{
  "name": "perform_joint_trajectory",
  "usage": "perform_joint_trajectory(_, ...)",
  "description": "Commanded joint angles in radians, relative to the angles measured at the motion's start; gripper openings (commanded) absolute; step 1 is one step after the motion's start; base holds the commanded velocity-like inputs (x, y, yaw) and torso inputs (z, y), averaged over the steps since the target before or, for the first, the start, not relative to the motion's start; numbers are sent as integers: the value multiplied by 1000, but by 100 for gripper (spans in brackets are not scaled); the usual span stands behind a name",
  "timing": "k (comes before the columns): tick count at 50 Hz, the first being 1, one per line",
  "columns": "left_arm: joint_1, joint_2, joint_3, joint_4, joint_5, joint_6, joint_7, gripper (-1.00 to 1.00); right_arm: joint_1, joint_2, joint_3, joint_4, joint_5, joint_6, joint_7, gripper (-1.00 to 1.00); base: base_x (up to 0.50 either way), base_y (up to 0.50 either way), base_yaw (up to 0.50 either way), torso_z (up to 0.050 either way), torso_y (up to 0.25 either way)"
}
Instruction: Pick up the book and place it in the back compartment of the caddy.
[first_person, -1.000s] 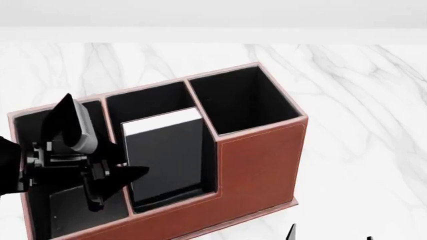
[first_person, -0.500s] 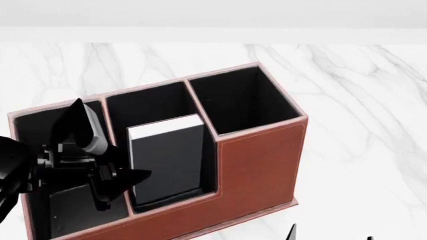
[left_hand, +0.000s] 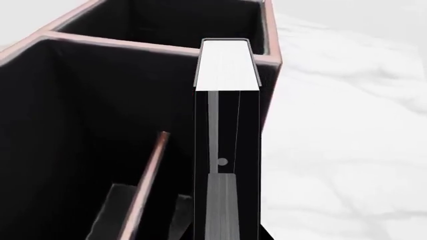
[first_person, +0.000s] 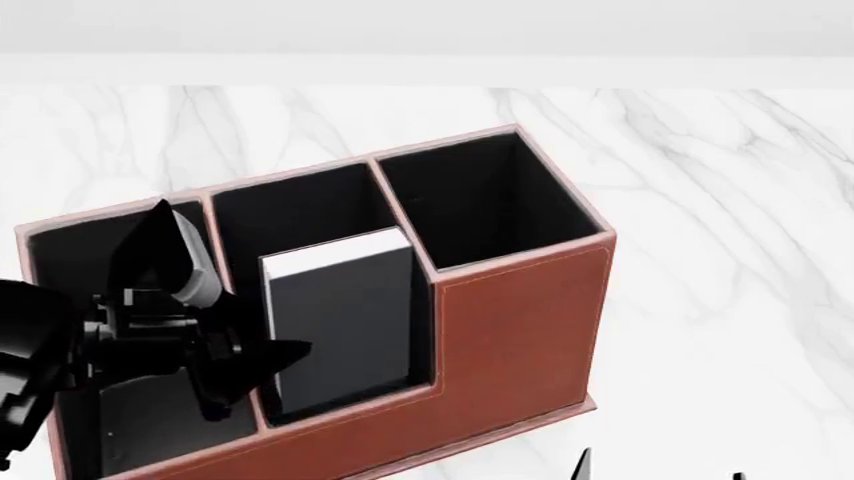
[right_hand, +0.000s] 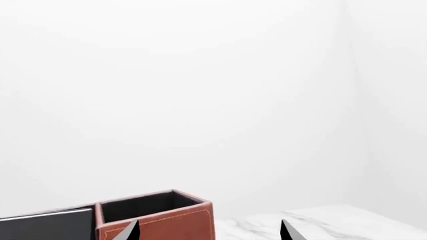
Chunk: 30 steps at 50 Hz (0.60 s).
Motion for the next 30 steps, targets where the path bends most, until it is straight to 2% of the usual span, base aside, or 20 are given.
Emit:
perform_joint_trajectory(1, 15, 30, -388, 0, 250, -41, 27, -100, -3, 3, -4, -3, -2, -2, 2, 100, 0, 0, 0, 0, 0)
perform_joint_trajectory(10, 19, 32, -465, 0, 334, -56, 29, -100, -3, 4, -7, -3, -2, -4, 3, 100, 0, 0, 0, 1, 1)
perform_joint_trajectory(30, 24, 40, -458, 0, 375, -84, 0, -100, 0, 10, -9, 3, 6, -8, 5, 100, 0, 0, 0, 0, 2)
